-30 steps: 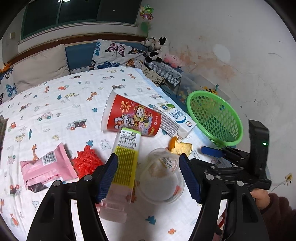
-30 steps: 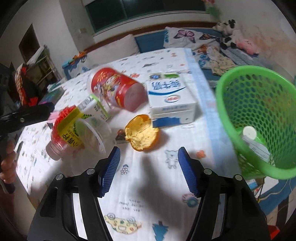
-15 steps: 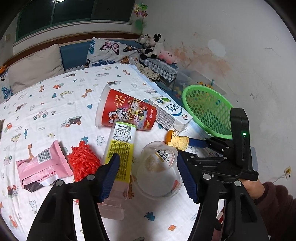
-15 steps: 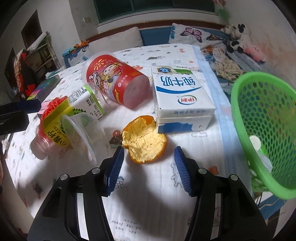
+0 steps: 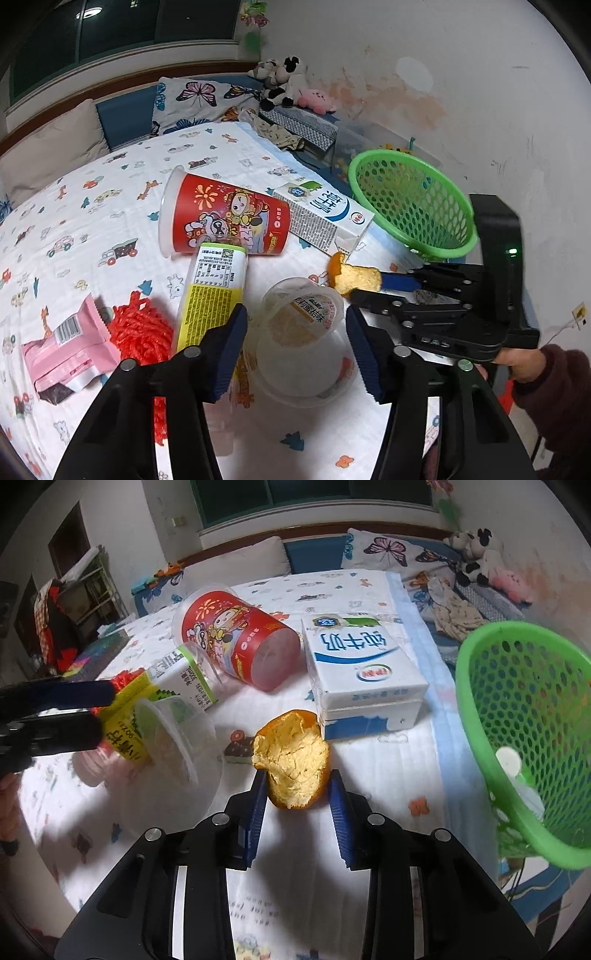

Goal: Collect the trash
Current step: 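Drop the orange peel into the basket with the right tool while the left tool grasps the clear cup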

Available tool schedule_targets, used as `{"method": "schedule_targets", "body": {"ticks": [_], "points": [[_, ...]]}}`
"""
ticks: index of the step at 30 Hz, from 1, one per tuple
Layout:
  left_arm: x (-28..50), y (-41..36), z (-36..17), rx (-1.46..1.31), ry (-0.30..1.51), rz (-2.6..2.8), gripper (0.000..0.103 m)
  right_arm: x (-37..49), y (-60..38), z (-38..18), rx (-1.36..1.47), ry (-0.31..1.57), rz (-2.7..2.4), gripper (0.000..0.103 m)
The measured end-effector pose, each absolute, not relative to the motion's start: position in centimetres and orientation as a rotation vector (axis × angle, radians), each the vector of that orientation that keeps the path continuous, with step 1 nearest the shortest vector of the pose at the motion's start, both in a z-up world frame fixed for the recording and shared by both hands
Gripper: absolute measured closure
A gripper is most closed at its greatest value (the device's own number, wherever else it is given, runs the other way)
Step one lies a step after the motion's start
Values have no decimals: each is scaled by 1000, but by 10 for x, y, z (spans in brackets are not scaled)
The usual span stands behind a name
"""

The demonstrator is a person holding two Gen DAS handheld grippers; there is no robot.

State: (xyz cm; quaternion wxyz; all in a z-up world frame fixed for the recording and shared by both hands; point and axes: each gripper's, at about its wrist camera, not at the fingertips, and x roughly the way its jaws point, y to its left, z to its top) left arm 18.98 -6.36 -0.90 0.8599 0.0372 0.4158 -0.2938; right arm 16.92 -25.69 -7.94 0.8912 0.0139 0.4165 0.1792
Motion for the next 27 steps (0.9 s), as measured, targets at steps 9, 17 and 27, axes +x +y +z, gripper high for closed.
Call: {"method": "schedule_targets", "body": {"ticks": [9,17,27], "points": [[200,-79,-19,162,872,-612,56,147,-269,-70,55,857,371,70],[208,-88,-30,223,885,-588,69,125,-285,-56,80,830,351,70],[210,-84,-32,199,901,-540,98,113,-310,-39,124,790,308,70]]}}
